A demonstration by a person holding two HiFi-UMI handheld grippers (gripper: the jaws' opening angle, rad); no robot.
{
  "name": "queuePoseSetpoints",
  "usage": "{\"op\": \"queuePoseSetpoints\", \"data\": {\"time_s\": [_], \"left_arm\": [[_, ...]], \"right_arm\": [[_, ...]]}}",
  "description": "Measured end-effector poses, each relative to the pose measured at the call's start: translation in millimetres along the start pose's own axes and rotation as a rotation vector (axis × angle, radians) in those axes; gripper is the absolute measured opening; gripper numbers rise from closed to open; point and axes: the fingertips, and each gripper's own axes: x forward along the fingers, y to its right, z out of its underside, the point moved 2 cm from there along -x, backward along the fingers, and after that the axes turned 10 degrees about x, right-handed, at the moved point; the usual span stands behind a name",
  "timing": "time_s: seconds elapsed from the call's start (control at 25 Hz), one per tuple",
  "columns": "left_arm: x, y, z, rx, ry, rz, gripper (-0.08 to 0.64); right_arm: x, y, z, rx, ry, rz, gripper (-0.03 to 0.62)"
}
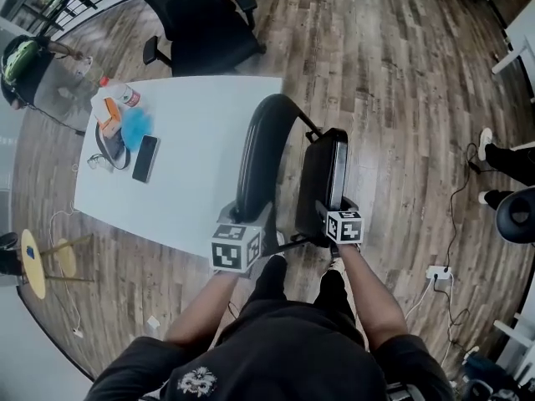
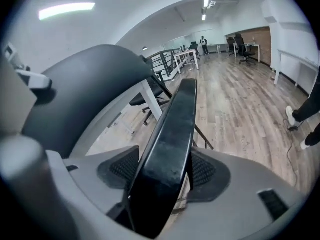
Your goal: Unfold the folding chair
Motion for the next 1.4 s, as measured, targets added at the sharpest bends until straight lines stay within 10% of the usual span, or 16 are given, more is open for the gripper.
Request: {"op": "queuePoseSetpoints", "data": {"time_s": [0.24, 1.4], "left_arm": [[19.6, 29.0, 8.9, 0.048, -0.045, 0.018, 0.181], [149.9, 97.7, 70.9, -0.124, -0.105, 0.008, 0.160]], "right_arm": [[-25.3, 77.8, 12.8, 0.101, -0.032, -0.186, 0.305], [13.6, 424.2, 96.1, 0.508, -0.018, -0.315, 0.331]]}}
